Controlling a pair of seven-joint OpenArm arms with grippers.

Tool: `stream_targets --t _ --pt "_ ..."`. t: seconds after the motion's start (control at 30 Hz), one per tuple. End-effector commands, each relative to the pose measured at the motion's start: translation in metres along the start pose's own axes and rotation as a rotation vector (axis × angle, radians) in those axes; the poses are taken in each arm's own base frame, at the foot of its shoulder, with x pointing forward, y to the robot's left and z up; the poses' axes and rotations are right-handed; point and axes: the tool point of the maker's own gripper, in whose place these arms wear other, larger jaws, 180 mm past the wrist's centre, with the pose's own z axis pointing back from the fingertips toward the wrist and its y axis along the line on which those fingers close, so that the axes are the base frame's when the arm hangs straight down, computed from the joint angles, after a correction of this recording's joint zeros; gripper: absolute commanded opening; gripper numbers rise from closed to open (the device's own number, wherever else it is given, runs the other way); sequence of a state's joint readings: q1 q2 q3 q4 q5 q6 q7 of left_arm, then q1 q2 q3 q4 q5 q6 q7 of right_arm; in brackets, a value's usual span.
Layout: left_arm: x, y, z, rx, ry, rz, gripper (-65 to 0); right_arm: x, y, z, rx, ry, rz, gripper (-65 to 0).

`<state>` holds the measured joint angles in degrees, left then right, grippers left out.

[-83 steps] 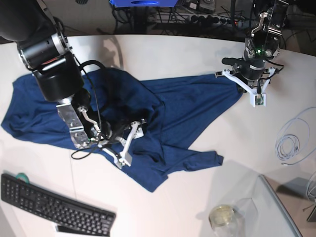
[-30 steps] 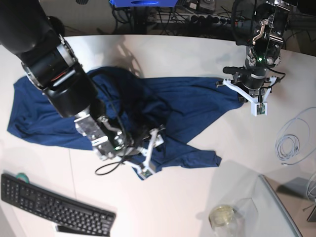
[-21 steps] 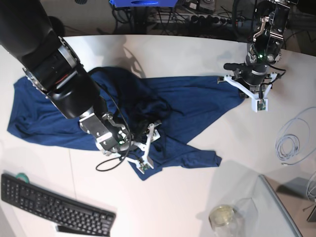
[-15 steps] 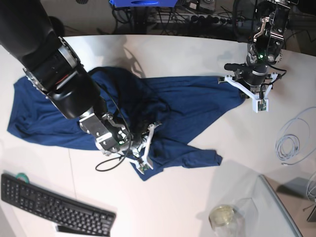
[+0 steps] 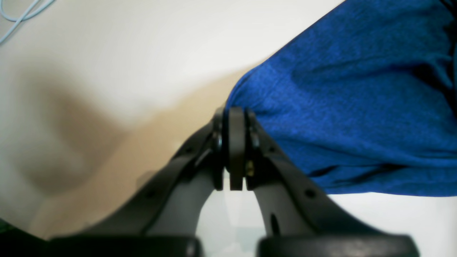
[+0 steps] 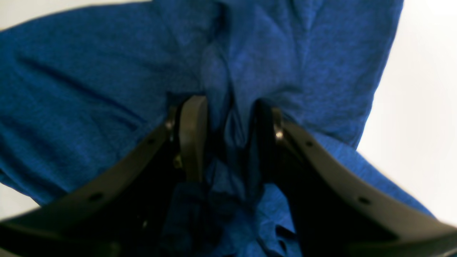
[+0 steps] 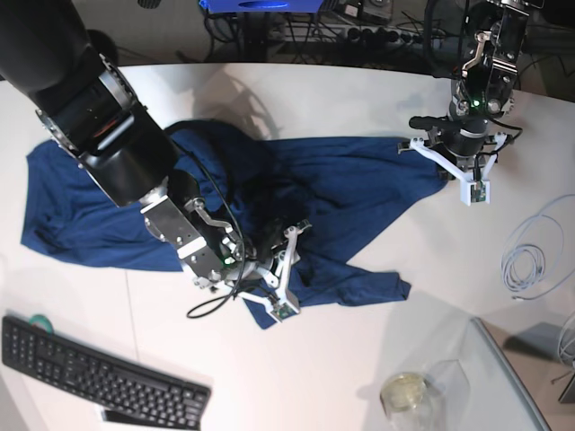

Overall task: Layout the t-shirt on the table in an organized manner, then fold the t-shirt properly
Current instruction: 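Grasp the bunched shirt middle with the right gripper and lift it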

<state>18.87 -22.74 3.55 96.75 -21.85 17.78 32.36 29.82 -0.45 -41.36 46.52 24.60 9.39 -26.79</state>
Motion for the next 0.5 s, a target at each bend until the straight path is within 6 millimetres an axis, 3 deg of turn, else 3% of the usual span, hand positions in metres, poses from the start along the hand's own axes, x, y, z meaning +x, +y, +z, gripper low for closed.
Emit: stream_targets --t 0.0,0.1,0.13,0.2,0.33,0.47 --pt "0.016 0.003 0.002 0.006 -0.051 -0.01 -65.0 0.026 -0.005 0.006 -0.01 -0.057 0.012 -42.9" --pt "0.016 0.003 0.002 0.006 -0.053 -0.01 -65.0 0.025 -0.005 0.005 -0.01 -0.055 0.011 -43.8" --pt "0.017 0.003 0.002 0.006 -0.054 -0.009 -65.0 0.025 -0.005 0.005 -0.009 -0.054 0.011 -48.2" --pt "0.017 0.003 0.002 0.006 -0.056 -0.009 -65.0 0.025 -0.005 0.005 -0.009 -0.056 0.011 -65.0" --pt "0.017 0.003 0.002 0.006 -0.056 -0.009 -65.0 0.023 -0.002 0.006 -0.002 -0.045 0.008 -64.7" --pt "0.018 0.003 0.002 0.005 -0.057 -0.009 -65.0 0.039 0.015 0.021 0.03 -0.084 0.035 -65.0"
